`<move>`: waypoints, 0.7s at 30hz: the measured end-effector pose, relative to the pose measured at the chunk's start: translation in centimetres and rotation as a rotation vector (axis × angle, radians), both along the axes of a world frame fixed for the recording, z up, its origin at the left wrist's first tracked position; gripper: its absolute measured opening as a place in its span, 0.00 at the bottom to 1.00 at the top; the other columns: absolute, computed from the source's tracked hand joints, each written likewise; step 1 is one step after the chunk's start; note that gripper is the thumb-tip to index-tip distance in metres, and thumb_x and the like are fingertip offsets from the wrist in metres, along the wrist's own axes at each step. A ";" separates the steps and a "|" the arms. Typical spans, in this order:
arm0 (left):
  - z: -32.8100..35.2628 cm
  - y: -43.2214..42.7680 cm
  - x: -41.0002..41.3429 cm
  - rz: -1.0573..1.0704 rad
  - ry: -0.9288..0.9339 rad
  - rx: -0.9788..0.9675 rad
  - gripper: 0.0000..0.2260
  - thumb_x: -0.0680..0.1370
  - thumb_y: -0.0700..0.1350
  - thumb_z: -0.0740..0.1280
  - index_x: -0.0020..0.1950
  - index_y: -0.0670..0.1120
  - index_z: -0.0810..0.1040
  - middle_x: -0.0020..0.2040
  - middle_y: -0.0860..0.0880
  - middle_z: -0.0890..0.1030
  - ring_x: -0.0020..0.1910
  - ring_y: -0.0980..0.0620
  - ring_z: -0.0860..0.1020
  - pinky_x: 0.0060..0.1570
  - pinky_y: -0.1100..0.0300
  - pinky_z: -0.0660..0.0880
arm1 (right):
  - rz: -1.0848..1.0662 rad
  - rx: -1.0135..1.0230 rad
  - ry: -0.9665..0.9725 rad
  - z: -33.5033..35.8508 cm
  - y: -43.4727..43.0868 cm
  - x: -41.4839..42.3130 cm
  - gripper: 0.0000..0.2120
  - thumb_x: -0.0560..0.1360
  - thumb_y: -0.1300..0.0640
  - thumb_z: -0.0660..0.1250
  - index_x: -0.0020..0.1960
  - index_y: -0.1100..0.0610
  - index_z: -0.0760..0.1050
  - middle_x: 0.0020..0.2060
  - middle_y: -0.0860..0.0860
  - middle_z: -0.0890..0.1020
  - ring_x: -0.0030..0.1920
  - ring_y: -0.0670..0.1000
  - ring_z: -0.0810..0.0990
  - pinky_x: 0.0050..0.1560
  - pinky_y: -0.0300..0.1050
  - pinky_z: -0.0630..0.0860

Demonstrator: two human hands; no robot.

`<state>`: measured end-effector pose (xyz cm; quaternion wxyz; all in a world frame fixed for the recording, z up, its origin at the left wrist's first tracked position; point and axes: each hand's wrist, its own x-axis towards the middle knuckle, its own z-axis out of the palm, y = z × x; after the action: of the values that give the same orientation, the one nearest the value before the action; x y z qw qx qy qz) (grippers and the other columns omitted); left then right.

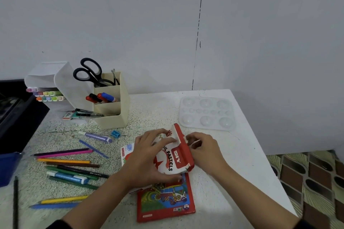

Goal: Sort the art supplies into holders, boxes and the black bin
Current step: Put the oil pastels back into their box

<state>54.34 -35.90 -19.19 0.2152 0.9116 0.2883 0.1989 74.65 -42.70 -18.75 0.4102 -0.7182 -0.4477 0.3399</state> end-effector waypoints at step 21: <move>6.2 2.4 -3.4 0.137 -0.328 -0.004 0.37 0.63 0.69 0.78 0.68 0.62 0.70 0.77 0.56 0.60 0.76 0.56 0.60 0.62 0.69 0.73 | 0.187 0.322 0.239 8.7 4.1 -3.2 0.08 0.80 0.62 0.68 0.47 0.51 0.83 0.45 0.46 0.85 0.48 0.49 0.84 0.44 0.47 0.84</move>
<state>50.94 -33.53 -12.97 0.2470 0.8448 0.3109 0.3585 71.48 -38.57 -10.02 0.5363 -0.5533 -0.5092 0.3833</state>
